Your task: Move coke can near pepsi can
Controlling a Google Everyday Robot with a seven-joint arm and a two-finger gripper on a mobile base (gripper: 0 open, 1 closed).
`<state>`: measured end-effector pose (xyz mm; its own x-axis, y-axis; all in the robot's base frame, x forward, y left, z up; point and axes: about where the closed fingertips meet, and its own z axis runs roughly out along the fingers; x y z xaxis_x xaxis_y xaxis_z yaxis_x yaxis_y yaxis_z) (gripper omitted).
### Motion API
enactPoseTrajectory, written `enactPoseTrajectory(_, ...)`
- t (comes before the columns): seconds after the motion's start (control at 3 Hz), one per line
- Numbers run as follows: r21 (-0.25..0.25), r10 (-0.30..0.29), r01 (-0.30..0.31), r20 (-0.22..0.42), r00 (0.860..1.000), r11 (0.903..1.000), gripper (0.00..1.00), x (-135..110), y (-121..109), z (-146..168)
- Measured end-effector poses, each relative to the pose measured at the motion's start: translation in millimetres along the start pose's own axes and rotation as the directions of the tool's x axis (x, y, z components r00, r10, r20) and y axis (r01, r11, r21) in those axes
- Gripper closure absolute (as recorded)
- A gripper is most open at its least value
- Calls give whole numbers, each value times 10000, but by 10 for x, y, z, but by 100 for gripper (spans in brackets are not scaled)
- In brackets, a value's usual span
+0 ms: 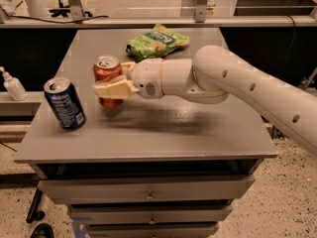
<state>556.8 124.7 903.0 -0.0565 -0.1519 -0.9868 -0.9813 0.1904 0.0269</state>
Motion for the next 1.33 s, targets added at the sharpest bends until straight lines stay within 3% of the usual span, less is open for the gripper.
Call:
enactPoseTrajectory(0.67,-781,252,-242,126,9996,9966,100,95,275,105)
enactPoseTrajectory(1.0,-1284,15,32,360,9994,9917,100,97,399,193)
enactPoseTrajectory(1.33,-1761,-575,617,289,9979,9824,82,137,523,259)
